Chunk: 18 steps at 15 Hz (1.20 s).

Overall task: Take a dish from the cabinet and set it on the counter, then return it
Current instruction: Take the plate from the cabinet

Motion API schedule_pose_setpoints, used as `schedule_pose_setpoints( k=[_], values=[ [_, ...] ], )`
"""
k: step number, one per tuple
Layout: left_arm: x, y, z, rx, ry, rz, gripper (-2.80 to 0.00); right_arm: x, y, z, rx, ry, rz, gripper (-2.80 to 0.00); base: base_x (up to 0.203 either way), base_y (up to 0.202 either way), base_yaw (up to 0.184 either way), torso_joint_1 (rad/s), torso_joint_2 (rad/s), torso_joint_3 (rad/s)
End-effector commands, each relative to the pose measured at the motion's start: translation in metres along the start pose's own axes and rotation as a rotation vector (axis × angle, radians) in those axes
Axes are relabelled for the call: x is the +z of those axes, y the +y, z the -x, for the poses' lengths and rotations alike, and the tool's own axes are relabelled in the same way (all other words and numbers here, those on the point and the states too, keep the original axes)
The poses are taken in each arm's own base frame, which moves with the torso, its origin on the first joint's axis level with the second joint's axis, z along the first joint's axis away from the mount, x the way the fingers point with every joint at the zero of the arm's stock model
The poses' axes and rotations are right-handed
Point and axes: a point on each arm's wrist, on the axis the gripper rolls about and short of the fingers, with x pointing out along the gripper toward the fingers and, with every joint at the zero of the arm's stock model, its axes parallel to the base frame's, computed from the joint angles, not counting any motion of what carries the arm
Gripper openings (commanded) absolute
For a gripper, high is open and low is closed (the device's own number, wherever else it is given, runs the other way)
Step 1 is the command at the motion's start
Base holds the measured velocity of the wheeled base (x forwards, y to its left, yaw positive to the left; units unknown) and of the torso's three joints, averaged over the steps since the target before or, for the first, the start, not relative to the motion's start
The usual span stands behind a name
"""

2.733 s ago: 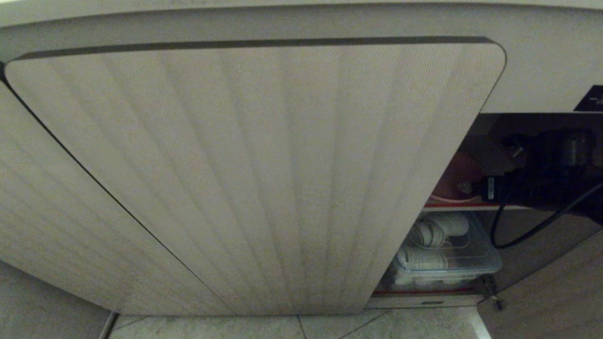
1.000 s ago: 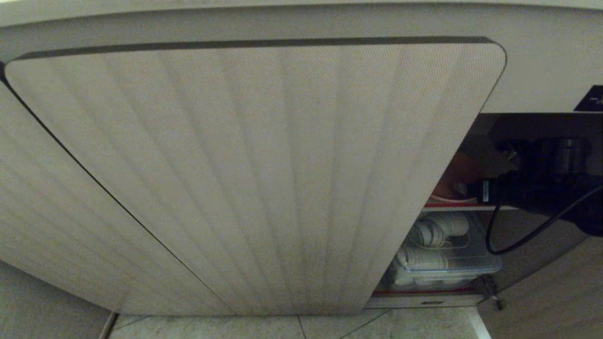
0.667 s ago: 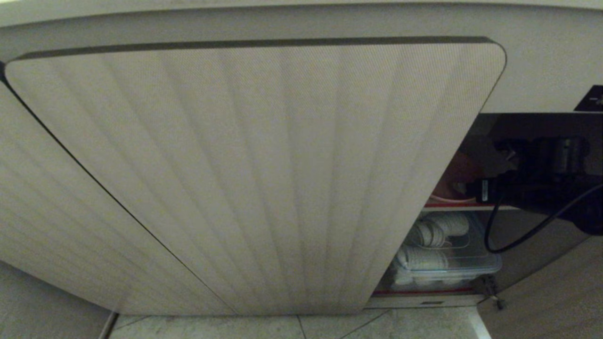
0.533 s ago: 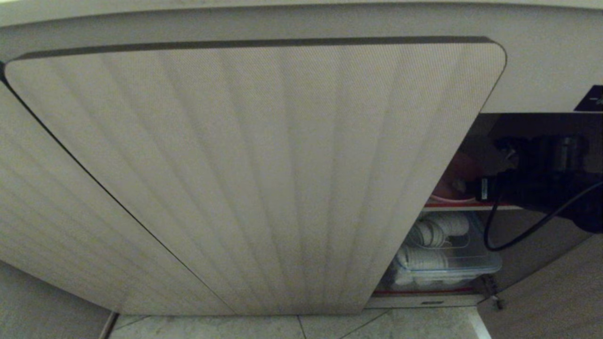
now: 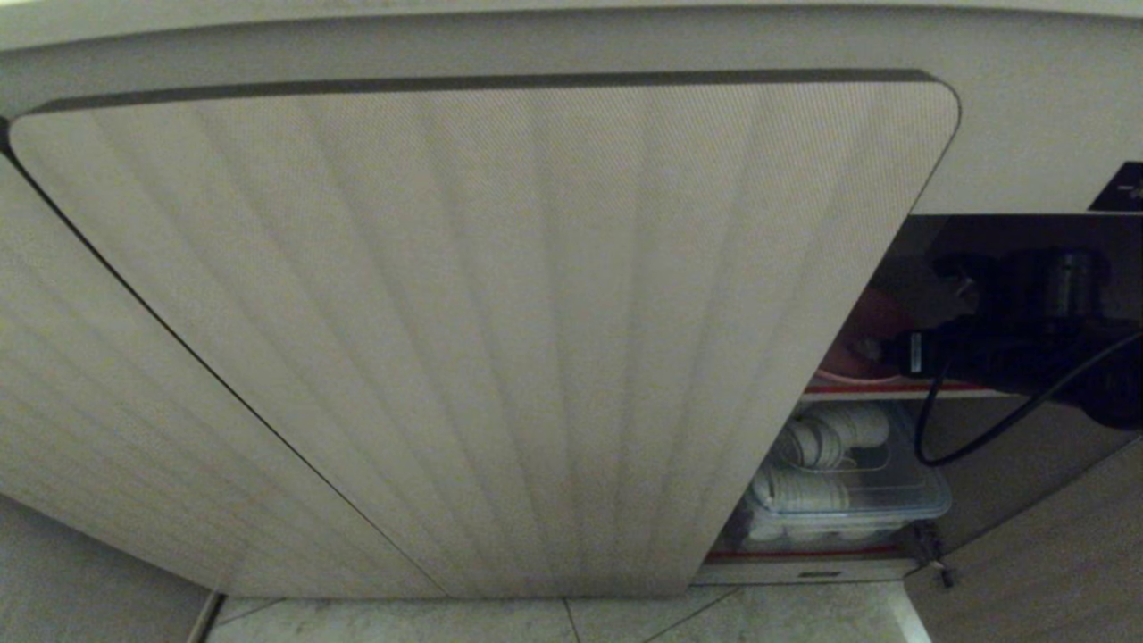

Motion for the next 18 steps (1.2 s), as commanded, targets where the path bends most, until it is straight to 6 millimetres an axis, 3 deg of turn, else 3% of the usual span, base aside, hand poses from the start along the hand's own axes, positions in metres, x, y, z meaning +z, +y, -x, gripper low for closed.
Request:
schedule_pose_setpoints(
  k=[1, 18],
  values=[
    [0.0000, 0.0000, 0.0000, 0.000, -0.001, 0.000, -2.80, 0.0020, -0.0006, -0.0010, 0.001, 0.012, 0.000, 0.00, 0.000, 0.000, 0.000, 0.000, 0.00, 0.000],
    [0.0000, 0.0000, 0.0000, 0.000, -0.001, 0.000, -2.80, -0.0002, -0.0007, -0.0078, 0.008, 0.092, -0.007, 0.00, 0.000, 0.000, 0.000, 0.000, 0.00, 0.000]
  ],
)
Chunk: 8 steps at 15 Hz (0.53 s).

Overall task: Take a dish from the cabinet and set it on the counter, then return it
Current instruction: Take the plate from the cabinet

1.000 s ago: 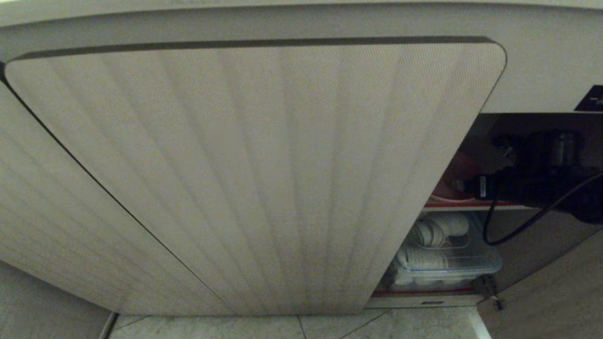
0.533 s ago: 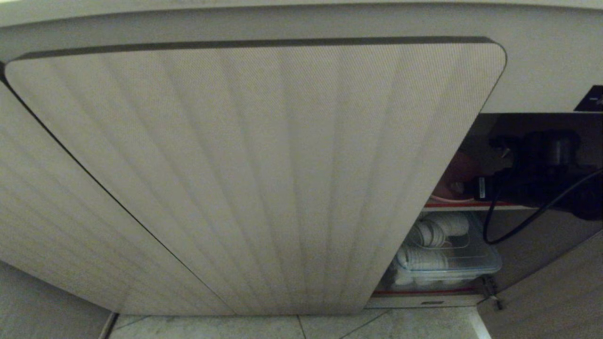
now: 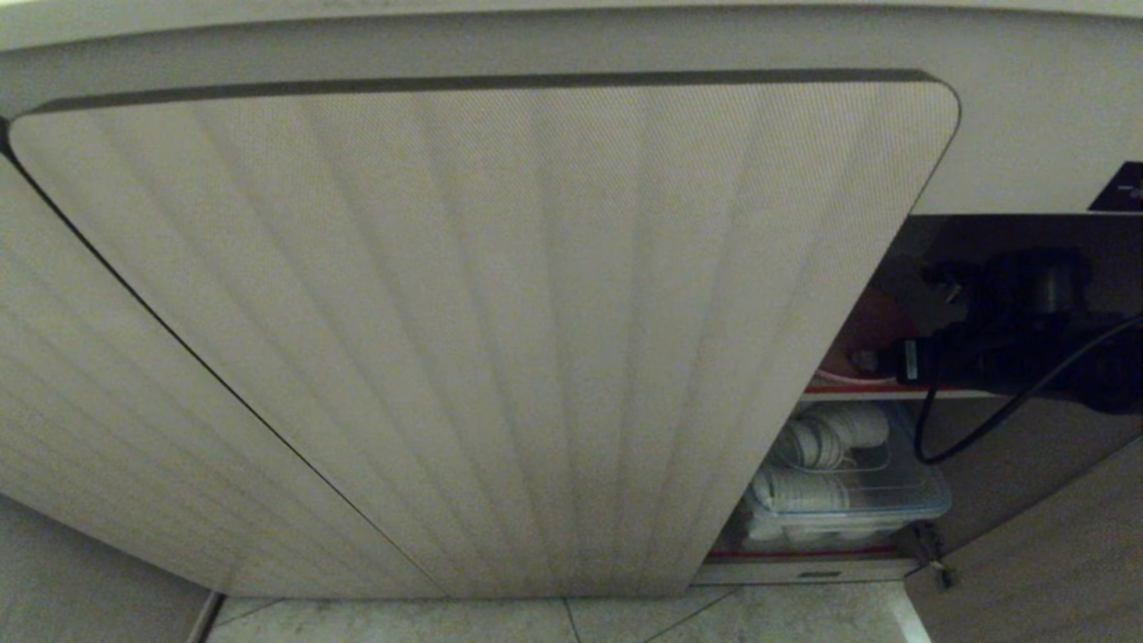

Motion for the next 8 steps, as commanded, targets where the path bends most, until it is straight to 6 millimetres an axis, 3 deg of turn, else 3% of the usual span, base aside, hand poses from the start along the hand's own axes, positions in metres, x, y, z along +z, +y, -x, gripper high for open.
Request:
schedule_pose_setpoints(
  k=[1, 8],
  values=[
    [0.0000, 0.0000, 0.0000, 0.000, -0.001, 0.001, -2.80, 0.0020, -0.0003, -0.0014, 0.001, -0.005, 0.001, 0.00, 0.000, 0.000, 0.000, 0.000, 0.00, 0.000],
    [0.0000, 0.0000, 0.0000, 0.000, -0.001, 0.001, -2.80, 0.0020, 0.0002, -0.0022, 0.002, -0.003, 0.003, 0.00, 0.000, 0.000, 0.000, 0.000, 0.00, 0.000]
  ],
)
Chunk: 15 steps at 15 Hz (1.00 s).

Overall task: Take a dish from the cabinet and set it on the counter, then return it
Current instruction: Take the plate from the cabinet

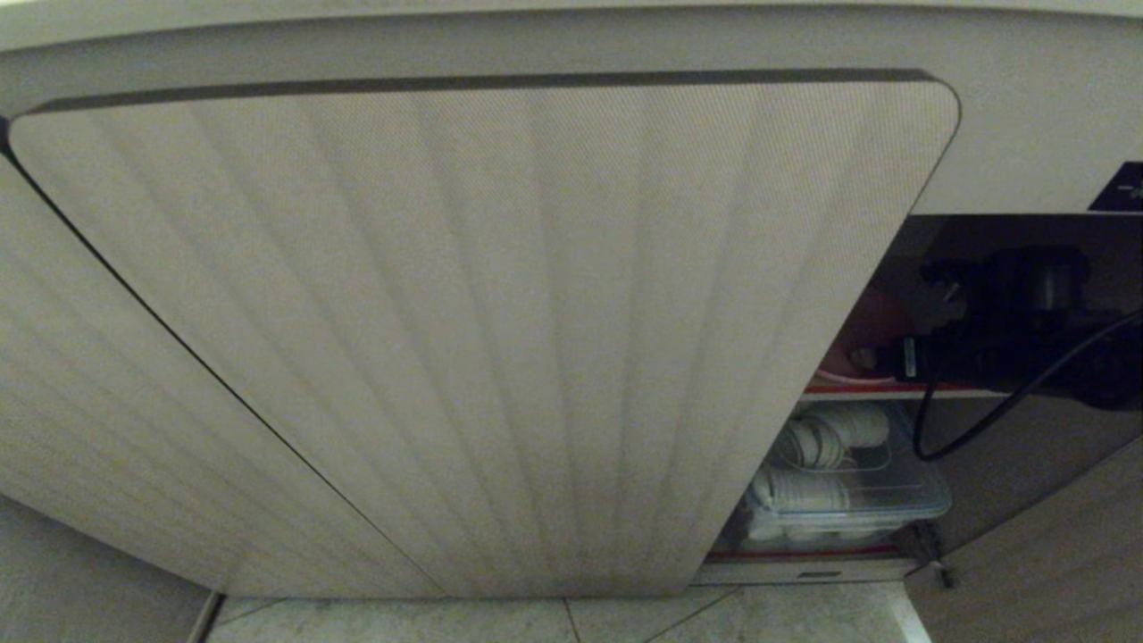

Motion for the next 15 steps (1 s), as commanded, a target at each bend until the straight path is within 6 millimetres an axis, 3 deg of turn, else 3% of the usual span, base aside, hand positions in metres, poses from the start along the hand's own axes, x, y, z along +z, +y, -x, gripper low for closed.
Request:
schedule_pose_setpoints(
  k=[1, 15],
  values=[
    [0.0000, 0.0000, 0.0000, 0.000, -0.001, 0.001, -2.80, 0.0001, 0.0003, -0.0004, 0.001, -0.003, 0.002, 0.00, 0.000, 0.000, 0.000, 0.000, 0.00, 0.000],
    [0.0000, 0.0000, 0.0000, 0.000, -0.001, 0.001, -2.80, 0.0043, 0.0006, -0.0016, 0.004, -0.013, 0.004, 0.00, 0.000, 0.000, 0.000, 0.000, 0.00, 0.000]
  ],
)
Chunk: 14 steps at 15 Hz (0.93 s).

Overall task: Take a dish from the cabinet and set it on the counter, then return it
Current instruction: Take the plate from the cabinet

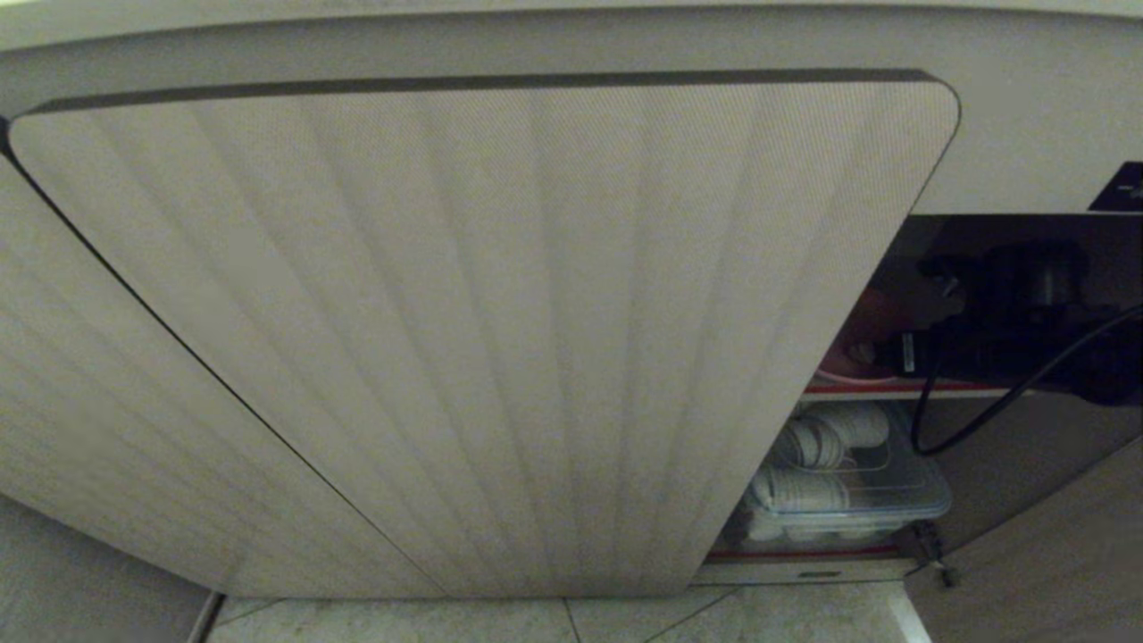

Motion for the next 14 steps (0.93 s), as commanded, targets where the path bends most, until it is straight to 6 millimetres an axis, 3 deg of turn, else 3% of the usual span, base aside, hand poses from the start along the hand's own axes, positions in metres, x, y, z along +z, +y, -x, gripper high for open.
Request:
schedule_pose_setpoints(
  k=[1, 14],
  values=[
    [0.0000, 0.0000, 0.0000, 0.000, -0.001, 0.000, -2.80, -0.0007, 0.0011, -0.0014, 0.005, 0.002, 0.001, 0.00, 0.000, 0.000, 0.000, 0.000, 0.00, 0.000],
    [0.0000, 0.0000, 0.0000, 0.000, -0.001, 0.000, -2.80, 0.0008, 0.0013, -0.0040, 0.007, 0.025, 0.000, 0.00, 0.000, 0.000, 0.000, 0.000, 0.00, 0.000]
  ],
)
